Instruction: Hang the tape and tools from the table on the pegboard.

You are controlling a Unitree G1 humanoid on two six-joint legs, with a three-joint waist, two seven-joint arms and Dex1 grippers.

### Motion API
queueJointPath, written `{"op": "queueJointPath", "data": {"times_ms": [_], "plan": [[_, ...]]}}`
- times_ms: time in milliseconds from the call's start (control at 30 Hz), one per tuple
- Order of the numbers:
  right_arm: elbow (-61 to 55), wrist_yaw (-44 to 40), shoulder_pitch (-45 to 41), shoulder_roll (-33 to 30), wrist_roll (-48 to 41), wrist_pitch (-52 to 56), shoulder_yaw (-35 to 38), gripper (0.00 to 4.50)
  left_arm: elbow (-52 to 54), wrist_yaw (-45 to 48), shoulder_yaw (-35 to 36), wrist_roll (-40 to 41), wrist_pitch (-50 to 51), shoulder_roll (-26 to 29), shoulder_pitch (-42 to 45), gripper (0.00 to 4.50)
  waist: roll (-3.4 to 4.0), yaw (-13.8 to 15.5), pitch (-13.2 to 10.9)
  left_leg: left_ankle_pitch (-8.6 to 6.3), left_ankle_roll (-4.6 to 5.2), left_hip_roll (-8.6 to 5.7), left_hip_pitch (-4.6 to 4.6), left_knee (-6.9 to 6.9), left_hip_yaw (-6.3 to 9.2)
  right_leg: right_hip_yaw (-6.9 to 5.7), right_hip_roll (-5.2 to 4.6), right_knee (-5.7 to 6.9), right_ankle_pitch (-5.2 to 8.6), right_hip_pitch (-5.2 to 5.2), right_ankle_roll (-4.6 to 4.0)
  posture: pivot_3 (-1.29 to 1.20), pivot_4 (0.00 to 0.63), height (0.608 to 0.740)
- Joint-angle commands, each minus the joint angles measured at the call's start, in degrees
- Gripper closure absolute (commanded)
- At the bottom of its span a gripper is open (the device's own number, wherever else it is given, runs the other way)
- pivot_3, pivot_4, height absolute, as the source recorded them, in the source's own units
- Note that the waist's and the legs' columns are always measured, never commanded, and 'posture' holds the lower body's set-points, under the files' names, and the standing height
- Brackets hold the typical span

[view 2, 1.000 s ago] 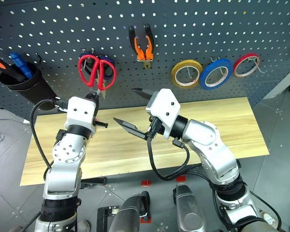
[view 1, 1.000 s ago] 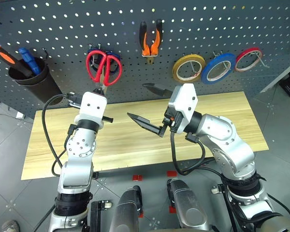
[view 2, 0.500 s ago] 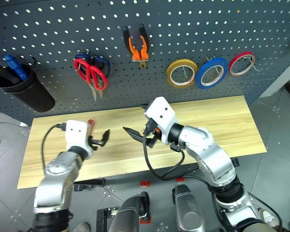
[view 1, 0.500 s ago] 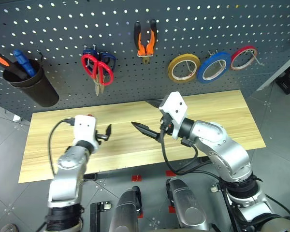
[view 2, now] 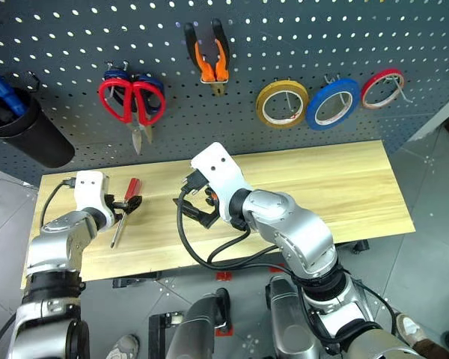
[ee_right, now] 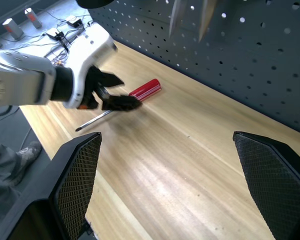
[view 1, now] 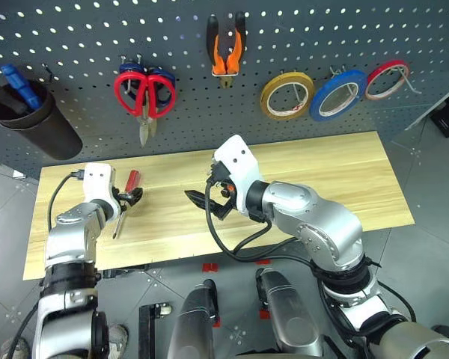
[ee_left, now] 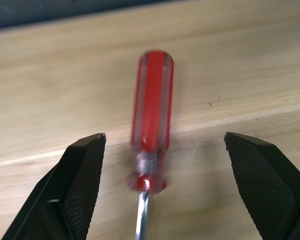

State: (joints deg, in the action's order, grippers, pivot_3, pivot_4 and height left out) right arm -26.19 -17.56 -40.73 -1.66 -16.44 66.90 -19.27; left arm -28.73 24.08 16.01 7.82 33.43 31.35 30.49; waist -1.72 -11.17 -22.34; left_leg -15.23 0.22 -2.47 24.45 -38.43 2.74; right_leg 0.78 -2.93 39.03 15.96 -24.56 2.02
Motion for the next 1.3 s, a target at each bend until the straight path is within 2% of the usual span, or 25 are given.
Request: {"op": "queueJointPath", "data": {"times_ms": [33,200,233,333,567,600,867,1033,1167,1300], "plan": [[-2.44,-0.57,-1.39,0.20,-1.39,0.94,0.02,0.00,-7.03,0.50,0.78,0.77,-0.40,1.72,2.71,0.49,-0.08,-0.15,-0.20,0.00,0.00,0.00,0.00,-0.01,-0.03,0.01,0.00,0.00,0.00,-0.01,0.00,-0.36,0.475,0.740],[-1.81,-1.38,-3.75,-0.92,-2.10,2.19,0.54,0.00,-15.09,1.70,-0.35,0.52,0.15,2.09,5.68,0.49,-0.05,-0.20,-0.28,0.00,0.00,0.00,0.03,-0.04,-0.06,0.02,0.00,0.05,0.00,-0.09,0.00,-0.38,0.459,0.740],[-1.82,-1.66,-4.13,-1.23,-2.18,2.31,0.58,0.00,-15.69,1.63,-0.82,0.04,-0.20,2.34,5.88,0.67,-0.05,-0.20,-0.28,0.00,0.00,0.01,0.03,-0.08,-0.06,0.02,-0.01,0.07,0.00,-0.08,0.00,-0.38,0.459,0.740],[-1.50,-2.31,-4.78,-2.17,-2.17,1.94,0.44,0.00,-15.97,1.64,-0.96,-0.15,-0.74,3.03,5.89,1.34,-0.05,-0.23,-0.28,0.00,0.00,0.02,0.03,-0.25,-0.05,0.01,0.00,0.20,0.00,-0.07,0.00,-0.38,0.437,0.740],[-2.34,-7.05,-5.76,-6.17,-3.45,-1.79,-0.97,0.00,-9.57,3.46,1.16,2.23,3.07,5.75,1.15,3.51,-0.06,-0.43,-0.25,0.01,-0.02,0.01,0.03,-0.34,-0.04,0.01,-0.01,0.36,0.00,-0.10,0.01,-0.37,0.391,0.740],[-2.66,-8.48,-5.64,-7.21,-3.72,-3.10,-1.46,0.00,-8.79,3.63,1.50,2.56,3.40,6.17,0.25,3.63,-0.06,-0.44,-0.24,0.01,-0.03,0.02,0.03,-0.34,-0.04,0.01,-0.01,0.36,0.00,-0.11,0.01,-0.37,0.388,0.740],[-2.32,-16.17,-4.51,-10.59,-4.97,-13.14,-2.60,0.00,-3.88,4.97,2.57,5.17,4.57,7.44,-1.15,3.62,-0.25,-0.35,-0.13,0.02,-0.04,0.01,0.04,-0.38,-0.04,-0.01,-0.02,0.41,0.00,-0.11,0.01,-0.37,0.355,0.740],[-1.28,-21.23,-4.93,-13.61,-5.24,-18.40,-1.79,0.00,20.18,8.01,5.60,11.37,9.69,7.90,-10.70,3.62,-0.67,-0.52,0.14,0.20,-0.36,0.01,0.47,-0.41,-0.06,-0.04,-0.04,0.47,-0.07,-0.65,-0.10,-0.36,0.313,0.740],[0.72,-22.16,-6.26,-15.42,-4.84,-18.73,-1.10,0.00,38.67,11.10,10.33,17.23,9.76,8.45,-18.62,3.62,-0.81,-0.28,0.44,0.21,-0.38,0.01,0.49,-0.37,-0.07,-0.18,-0.09,0.43,-0.18,-0.69,-0.29,-0.32,0.273,0.740],[1.45,-21.52,-7.53,-16.84,-5.52,-16.64,1.35,0.00,49.68,11.27,17.58,24.55,10.60,9.04,-19.46,3.62,-0.88,0.29,1.49,0.32,-0.54,0.03,0.50,-0.37,-0.05,-0.27,-0.09,0.42,-0.18,-0.70,-0.29,-0.28,0.237,0.740]]}}
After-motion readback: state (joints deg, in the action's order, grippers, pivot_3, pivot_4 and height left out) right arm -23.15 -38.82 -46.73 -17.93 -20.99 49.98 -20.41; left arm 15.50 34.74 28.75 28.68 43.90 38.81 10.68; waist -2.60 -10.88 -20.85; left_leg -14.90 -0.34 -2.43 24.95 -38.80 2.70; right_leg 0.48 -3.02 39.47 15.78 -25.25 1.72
